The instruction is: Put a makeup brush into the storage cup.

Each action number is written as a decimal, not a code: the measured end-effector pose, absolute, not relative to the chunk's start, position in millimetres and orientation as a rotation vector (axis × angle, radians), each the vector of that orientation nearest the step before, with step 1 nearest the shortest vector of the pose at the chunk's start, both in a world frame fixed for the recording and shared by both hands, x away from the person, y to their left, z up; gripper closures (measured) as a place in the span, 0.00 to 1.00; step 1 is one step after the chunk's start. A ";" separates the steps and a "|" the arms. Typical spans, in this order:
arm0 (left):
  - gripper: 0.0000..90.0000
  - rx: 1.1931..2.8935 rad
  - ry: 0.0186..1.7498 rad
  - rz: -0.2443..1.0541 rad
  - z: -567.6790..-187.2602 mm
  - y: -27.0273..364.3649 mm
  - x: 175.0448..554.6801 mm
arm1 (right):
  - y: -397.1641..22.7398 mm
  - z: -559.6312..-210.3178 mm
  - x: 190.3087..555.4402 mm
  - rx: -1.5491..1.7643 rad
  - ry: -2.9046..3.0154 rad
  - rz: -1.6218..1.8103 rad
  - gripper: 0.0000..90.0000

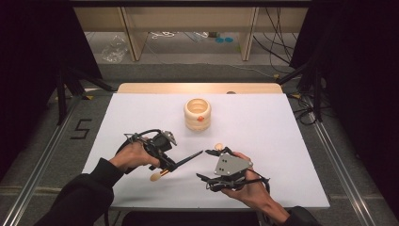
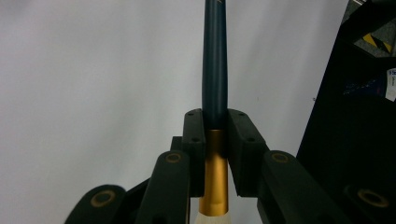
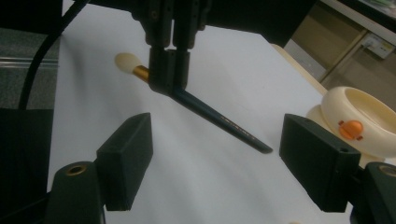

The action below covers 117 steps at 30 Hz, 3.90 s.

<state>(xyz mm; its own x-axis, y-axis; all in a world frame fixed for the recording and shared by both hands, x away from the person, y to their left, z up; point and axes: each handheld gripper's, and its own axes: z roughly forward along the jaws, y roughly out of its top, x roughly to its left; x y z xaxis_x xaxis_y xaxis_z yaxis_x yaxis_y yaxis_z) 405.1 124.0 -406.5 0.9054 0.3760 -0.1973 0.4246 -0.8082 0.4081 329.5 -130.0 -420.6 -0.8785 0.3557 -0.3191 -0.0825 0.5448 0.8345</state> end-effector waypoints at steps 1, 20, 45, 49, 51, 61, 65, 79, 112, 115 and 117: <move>0.87 2.615 0.579 -0.149 -406.3 124.2 405.1 | -127.9 -420.1 330.0 0.208 2.328 1.284 0.30; 0.87 2.616 0.590 -0.216 -400.1 116.6 397.7 | -105.1 -417.3 331.7 -0.031 2.376 1.132 0.39; 0.87 2.661 0.500 -0.273 -393.1 101.2 388.7 | -89.2 -427.3 329.9 -0.295 2.384 0.877 0.61; 0.87 2.670 0.496 -0.276 -392.5 100.5 388.6 | -88.6 -427.3 331.2 -0.357 2.362 0.828 0.65; 0.87 2.669 0.498 -0.274 -392.1 100.1 388.3 | -87.8 -427.6 329.0 -0.348 2.369 0.819 0.66; 0.87 2.686 0.490 -0.288 -390.9 94.5 388.4 | -82.2 -428.6 323.6 -0.419 2.333 0.740 0.73; 0.87 2.687 0.479 -0.286 -390.1 91.3 388.0 | -80.9 -428.9 326.3 -0.506 2.306 0.715 0.76; 0.87 2.713 0.479 -0.298 -389.0 86.6 388.0 | -80.7 -430.2 324.8 -0.530 2.310 0.695 0.84; 0.41 2.469 0.584 -0.090 -351.9 116.6 392.9 | -105.2 -420.5 346.8 -0.284 2.399 0.814 0.87; 0.38 2.442 0.563 -0.014 -347.7 125.2 395.4 | -110.7 -417.4 354.5 -0.254 2.405 0.853 0.87; 0.38 2.363 0.605 0.052 -343.2 134.0 392.0 | -119.6 -413.6 361.4 -0.102 2.434 0.986 0.88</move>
<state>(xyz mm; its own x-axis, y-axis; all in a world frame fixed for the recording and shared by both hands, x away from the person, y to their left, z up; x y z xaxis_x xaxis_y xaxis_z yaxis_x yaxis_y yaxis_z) 392.0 134.0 -343.2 0.8908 0.4372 -0.1236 0.4097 -0.6555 0.6345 361.4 -119.6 -413.6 -0.8681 0.1175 -0.4823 -0.2515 0.7336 0.6313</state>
